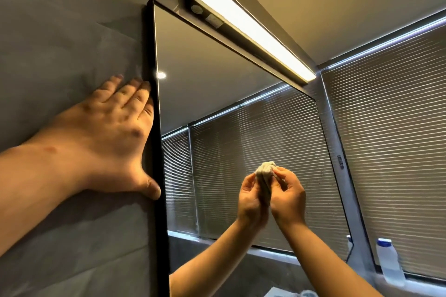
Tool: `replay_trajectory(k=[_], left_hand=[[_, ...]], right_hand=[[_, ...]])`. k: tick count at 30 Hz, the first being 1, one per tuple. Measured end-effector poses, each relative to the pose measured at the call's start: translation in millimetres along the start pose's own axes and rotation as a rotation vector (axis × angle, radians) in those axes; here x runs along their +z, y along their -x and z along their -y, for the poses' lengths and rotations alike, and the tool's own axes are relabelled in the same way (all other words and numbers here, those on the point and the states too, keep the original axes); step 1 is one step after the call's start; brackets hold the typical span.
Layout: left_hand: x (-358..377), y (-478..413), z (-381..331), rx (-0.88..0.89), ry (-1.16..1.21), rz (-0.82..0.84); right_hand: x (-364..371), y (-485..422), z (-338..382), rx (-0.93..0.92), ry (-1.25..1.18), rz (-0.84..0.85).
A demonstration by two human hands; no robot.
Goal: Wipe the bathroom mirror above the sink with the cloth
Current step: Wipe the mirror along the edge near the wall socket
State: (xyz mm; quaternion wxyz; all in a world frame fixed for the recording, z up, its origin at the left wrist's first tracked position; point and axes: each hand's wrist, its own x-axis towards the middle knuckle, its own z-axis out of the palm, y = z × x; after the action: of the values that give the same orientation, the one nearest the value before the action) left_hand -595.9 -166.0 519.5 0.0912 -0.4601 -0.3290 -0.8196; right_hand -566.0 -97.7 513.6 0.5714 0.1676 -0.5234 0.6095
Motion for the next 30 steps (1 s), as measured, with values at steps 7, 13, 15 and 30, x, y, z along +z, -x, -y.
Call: replay_trajectory(k=[7,13,15,30], left_hand=[[8.7,-78.6,43.4,-0.075,-0.205,-0.039],[0.7,-101.9,56.1,-0.319,-0.221,0.124],[4.6,-98.0,52.6,-0.296,-0.144,0.104],[-3.0,25.1,-50.4,0.192,0.230,0.152]], right_hand=[[-8.1,-88.7,-25.0,0.209,0.177,-0.068],[-21.9,-121.5,-43.3,0.378,0.117,-0.002],[-19.5,-110.2,-43.1,0.351,0.115,-0.014],[8.0,32.0,66.5,-0.277,-0.138,0.179]])
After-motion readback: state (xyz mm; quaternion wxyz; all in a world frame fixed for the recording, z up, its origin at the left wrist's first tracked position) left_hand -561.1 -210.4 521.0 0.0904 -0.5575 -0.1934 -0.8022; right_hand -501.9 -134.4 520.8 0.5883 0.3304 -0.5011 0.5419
